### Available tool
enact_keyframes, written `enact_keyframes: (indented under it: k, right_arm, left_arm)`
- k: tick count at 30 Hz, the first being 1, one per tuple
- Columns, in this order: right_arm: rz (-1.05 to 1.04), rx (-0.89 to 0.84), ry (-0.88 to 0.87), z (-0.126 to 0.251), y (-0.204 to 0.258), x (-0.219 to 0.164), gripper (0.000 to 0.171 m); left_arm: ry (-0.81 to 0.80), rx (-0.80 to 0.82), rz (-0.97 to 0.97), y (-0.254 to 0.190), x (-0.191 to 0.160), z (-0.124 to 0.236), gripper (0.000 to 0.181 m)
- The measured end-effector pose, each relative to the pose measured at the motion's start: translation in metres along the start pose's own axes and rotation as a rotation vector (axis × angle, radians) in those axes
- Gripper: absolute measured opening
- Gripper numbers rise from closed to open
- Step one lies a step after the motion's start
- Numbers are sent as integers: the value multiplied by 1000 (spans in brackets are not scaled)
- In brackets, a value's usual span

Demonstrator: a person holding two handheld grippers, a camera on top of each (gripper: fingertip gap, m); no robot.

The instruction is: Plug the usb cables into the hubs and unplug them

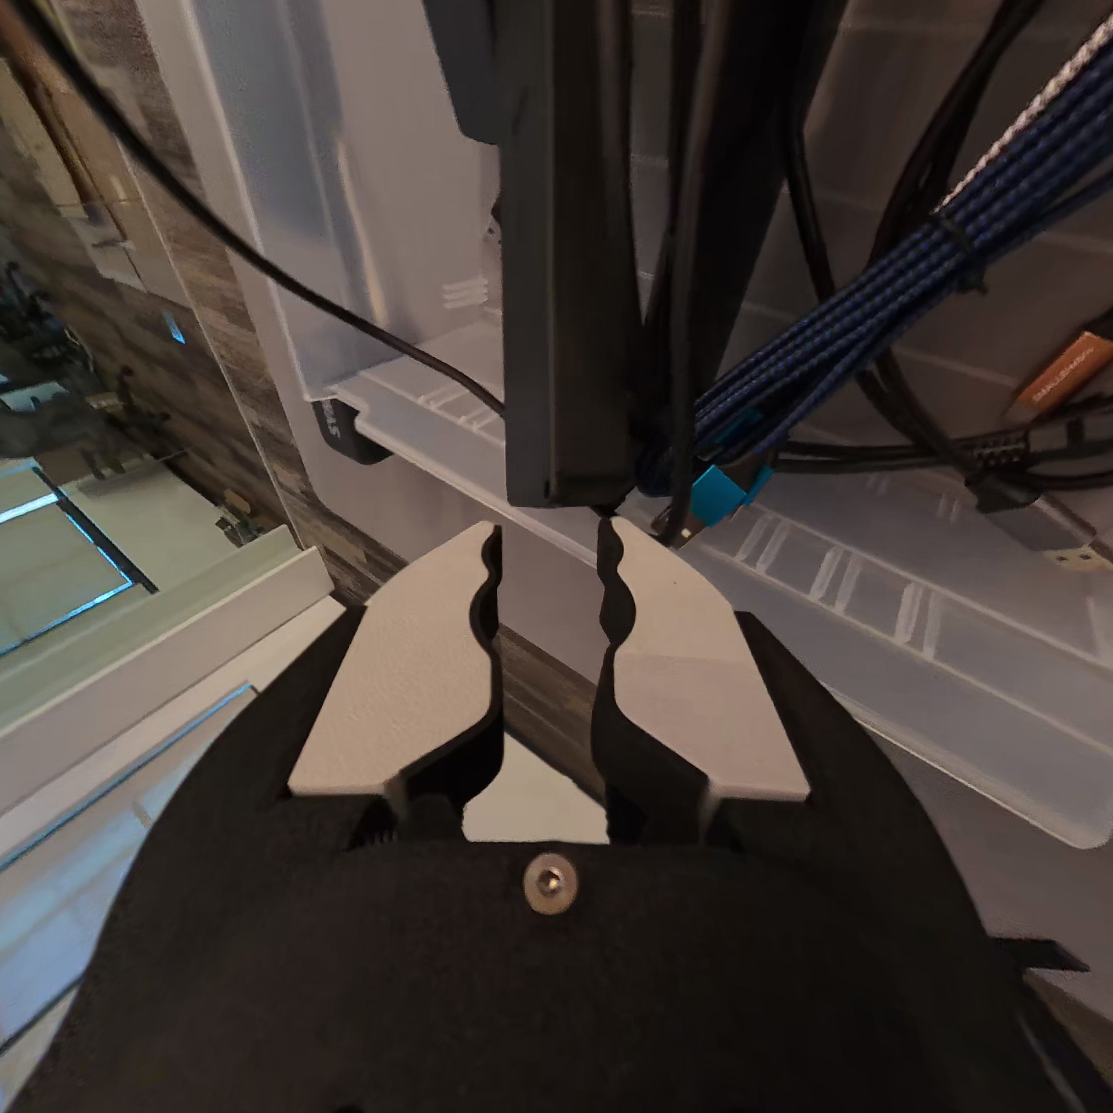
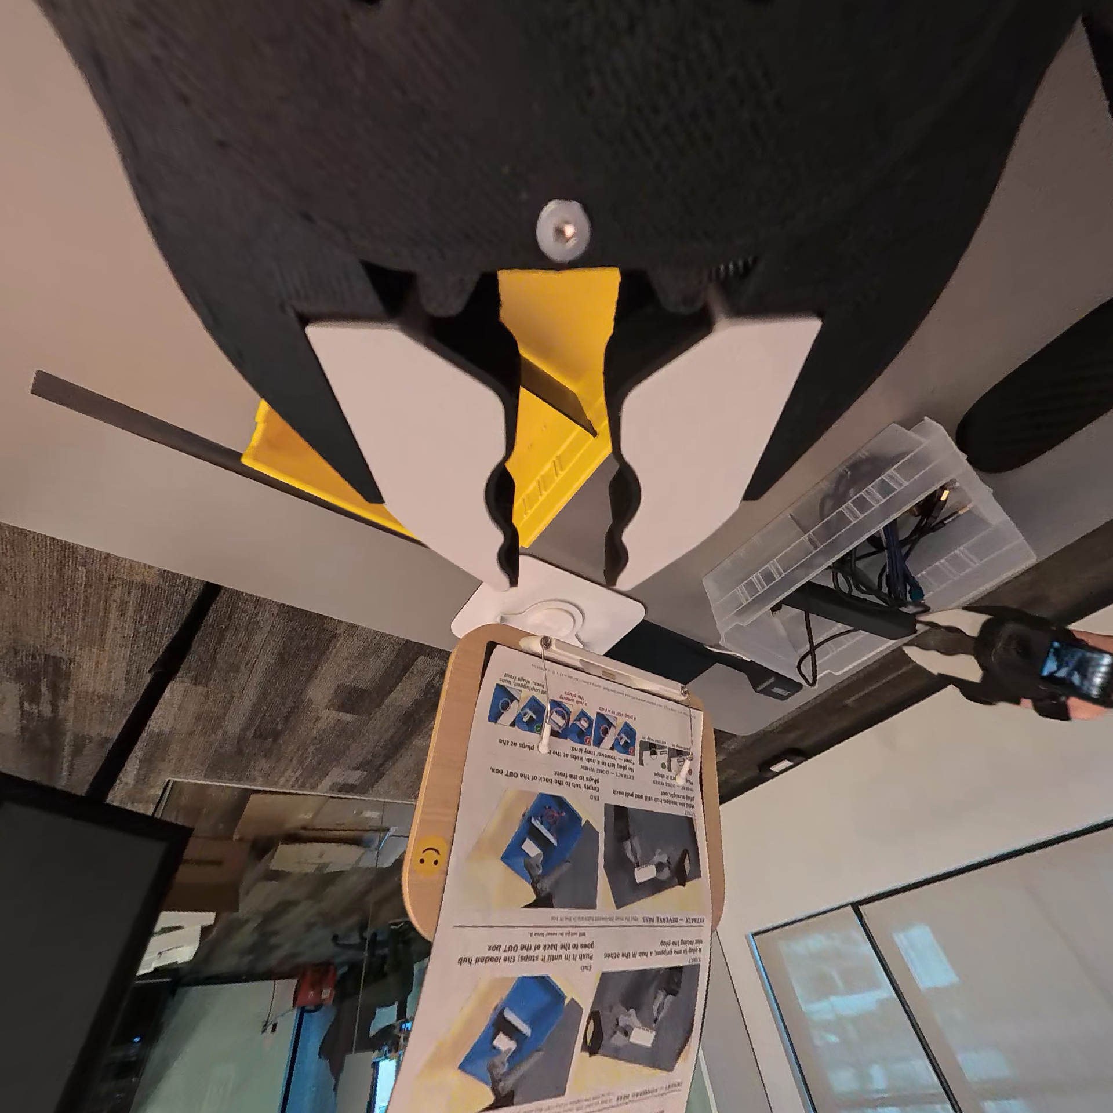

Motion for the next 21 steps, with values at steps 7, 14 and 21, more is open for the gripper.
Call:
enact_keyframes:
  k: [7,14,21]
  right_arm:
    - [-44,-16,22,-1,-11,-5,29]
    - [-119,-27,31,2,-25,-10,29]
    - [-123,-33,43,2,-26,-12,29]
  left_arm:
    - [-1,21,-147,1,7,-4,30]
    - [-4,-53,-199,-7,13,-3,23]
    - [8,-78,-211,-7,13,-2,26]
Point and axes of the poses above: each gripper's, where its closed fingertips meet, z back along the fingers, x out of its top, y = z × x across the jaws, the point moved 5 cm from there along z, back along the fingers, and after that the axes turned 2 degrees about x, right-handed, at the moved point
